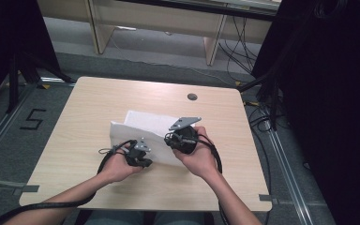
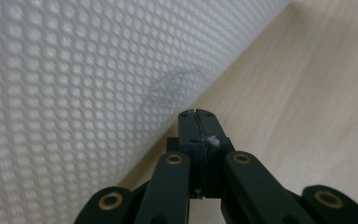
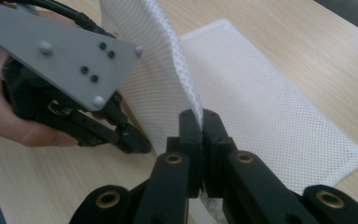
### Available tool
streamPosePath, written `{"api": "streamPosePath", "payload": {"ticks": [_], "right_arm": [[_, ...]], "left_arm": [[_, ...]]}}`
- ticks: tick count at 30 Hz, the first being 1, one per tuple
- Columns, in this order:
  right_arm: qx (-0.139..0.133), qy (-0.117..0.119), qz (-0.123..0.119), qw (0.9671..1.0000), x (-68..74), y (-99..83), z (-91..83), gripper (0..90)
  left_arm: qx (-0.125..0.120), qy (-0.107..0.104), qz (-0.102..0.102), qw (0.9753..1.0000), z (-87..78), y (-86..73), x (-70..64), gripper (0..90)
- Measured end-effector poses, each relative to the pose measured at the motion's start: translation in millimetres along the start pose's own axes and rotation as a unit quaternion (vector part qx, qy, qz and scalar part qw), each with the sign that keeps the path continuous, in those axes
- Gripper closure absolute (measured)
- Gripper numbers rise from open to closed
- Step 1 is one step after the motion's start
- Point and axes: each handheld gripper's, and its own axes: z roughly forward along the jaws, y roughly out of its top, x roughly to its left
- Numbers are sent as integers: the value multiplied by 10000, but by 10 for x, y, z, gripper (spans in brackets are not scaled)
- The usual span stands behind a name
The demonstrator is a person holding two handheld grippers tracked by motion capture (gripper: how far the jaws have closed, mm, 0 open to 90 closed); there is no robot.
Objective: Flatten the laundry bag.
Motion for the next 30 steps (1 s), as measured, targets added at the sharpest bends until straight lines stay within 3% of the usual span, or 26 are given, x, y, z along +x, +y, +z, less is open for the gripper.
{"api": "streamPosePath", "payload": {"ticks": [1,2,3,5,6,7,8,12,14,15,18,19,22,24,25,28,30], "right_arm": [[-86,-48,5,10000,7,-4,-2,895],[-98,-74,2,9999,8,-5,-11,895],[-29,-24,29,10000,1,0,-32,895],[-129,-71,58,9999,-5,2,-31,895],[-129,-71,58,9999,-5,2,-31,895],[-47,-12,58,10000,-15,11,-47,895],[-149,-101,7,9998,-20,13,-34,895],[-145,-60,54,9999,-18,31,-19,895],[-146,-30,33,9999,-18,31,-14,895],[-59,17,35,10000,-12,32,-16,895],[-59,8,-34,10000,15,21,9,896],[-44,33,-72,10000,16,22,7,895],[-55,72,-4,10000,54,12,-4,896],[-22,52,-144,9999,59,-10,-9,896],[-78,85,-100,9999,77,-21,-6,895],[14,246,-87,9997,101,-54,-13,895],[34,221,-42,9997,144,-86,-15,895]], "left_arm": [[-28,-88,10,10000,28,14,25,895],[-24,3,-37,10000,35,27,28,895],[-194,121,-190,9996,64,38,20,895],[-177,144,-200,9995,87,62,45,895],[-264,145,-251,9992,116,74,53,895],[-187,204,-226,9994,123,94,80,895],[-234,242,-276,9991,143,107,90,895],[-179,381,-205,9989,160,149,153,891],[-234,297,-277,9989,169,151,174,888],[-165,267,-201,9993,154,149,190,884],[-154,311,-200,9992,106,125,190,876],[-48,252,-74,9996,58,110,204,875],[-176,268,-194,9993,-94,23,160,870],[-196,232,-252,9992,-239,-88,159,870],[-300,227,-297,9989,-292,-140,160,871],[-591,152,-728,9955,-601,-380,180,870],[-736,240,-934,9926,-813,-541,222,865]]}}
